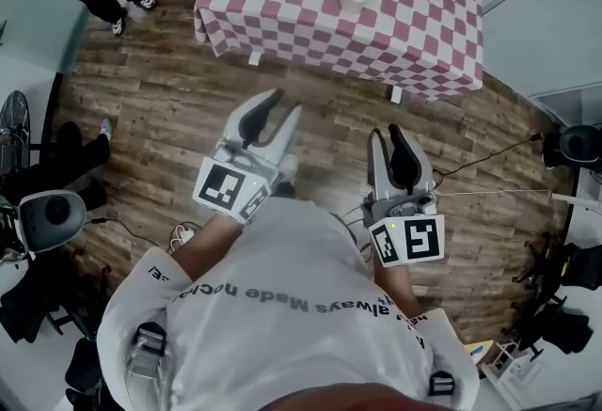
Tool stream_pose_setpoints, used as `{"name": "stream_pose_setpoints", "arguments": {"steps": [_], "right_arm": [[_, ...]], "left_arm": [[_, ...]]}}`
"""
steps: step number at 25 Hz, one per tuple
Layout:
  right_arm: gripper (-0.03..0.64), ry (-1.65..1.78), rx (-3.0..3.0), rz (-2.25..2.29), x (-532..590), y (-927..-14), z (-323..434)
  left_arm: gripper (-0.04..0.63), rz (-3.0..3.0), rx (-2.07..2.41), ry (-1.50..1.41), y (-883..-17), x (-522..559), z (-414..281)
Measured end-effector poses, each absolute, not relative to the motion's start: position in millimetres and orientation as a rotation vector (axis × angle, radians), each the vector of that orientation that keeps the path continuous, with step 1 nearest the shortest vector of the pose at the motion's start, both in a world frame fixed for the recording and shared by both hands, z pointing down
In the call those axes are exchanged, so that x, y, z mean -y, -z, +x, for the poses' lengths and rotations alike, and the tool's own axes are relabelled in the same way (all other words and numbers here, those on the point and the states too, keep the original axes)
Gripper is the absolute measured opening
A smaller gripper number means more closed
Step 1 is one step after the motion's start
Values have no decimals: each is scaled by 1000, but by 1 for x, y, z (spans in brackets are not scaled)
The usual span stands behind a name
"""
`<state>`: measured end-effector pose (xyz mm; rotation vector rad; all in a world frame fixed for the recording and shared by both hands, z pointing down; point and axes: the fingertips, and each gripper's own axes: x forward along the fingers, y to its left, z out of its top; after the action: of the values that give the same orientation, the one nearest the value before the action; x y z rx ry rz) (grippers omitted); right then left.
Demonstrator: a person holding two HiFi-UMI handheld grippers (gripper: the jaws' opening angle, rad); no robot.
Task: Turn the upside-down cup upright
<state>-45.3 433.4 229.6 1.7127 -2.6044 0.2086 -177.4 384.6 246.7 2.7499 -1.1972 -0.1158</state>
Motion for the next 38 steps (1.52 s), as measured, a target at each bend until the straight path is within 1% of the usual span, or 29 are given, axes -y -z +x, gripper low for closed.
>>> {"name": "stream_pose_setpoints", "arguments": {"steps": [7,11,23,30,38], "right_arm": [[106,-213,2599,1707,-372,-232,-88],[106,-240,2581,1718,-353,-241,-98],[106,-247,2565,1718,-305,-249,-87],[106,-242,2573,1716,-252,-254,-48],[106,-266,2576,1740,-174,-256,37]], "left_arm": [[133,2762,1159,108,-251,-321,-213],[133,2751,1143,98,-259,-301,-224],[133,2741,1109,101,-267,-258,-209],[132,2735,1123,76,-271,-209,-174],[132,2761,1116,40,-263,-131,-89]]}}
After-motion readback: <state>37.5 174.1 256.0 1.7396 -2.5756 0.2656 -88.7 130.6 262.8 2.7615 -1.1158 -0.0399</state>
